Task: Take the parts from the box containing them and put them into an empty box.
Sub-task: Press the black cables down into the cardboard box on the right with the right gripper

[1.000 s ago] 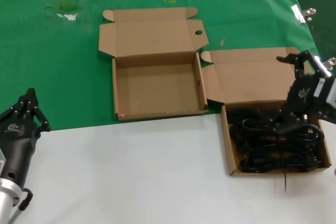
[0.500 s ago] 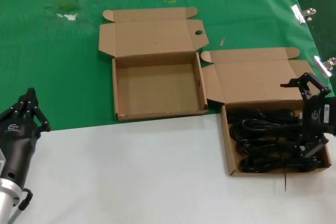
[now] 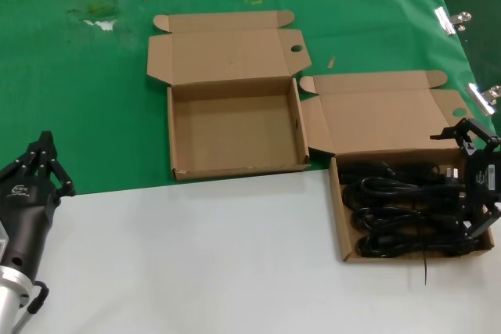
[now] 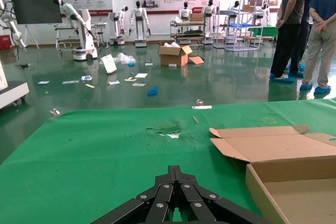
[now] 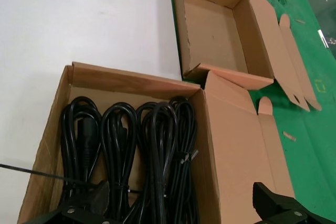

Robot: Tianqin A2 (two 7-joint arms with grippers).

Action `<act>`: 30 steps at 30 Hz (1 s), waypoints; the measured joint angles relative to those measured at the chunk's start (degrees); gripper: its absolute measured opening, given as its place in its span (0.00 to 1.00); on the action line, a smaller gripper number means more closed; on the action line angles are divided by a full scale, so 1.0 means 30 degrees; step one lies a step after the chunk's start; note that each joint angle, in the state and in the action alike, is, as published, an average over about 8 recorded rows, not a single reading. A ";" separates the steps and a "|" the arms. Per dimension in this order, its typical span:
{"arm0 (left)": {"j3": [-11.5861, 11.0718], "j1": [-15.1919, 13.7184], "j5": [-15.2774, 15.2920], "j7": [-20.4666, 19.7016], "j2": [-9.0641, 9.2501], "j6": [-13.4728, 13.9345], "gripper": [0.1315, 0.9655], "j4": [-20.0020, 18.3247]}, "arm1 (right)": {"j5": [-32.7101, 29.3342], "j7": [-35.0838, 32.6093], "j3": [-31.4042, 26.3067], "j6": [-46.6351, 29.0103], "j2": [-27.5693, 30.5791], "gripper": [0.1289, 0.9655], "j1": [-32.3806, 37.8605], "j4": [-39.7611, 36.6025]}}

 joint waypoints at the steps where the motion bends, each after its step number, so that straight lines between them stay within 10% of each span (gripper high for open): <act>1: 0.0000 0.0000 0.0000 0.0000 0.0000 0.0000 0.01 0.0000 | -0.0042 -0.0087 0.0009 -0.0002 -0.0053 0.98 0.0036 -0.0119; 30: 0.0000 0.0000 0.0006 -0.0008 -0.0001 -0.0001 0.01 0.0000 | -0.0438 -0.0925 0.0246 0.0258 -0.0932 0.54 -0.0338 -0.0879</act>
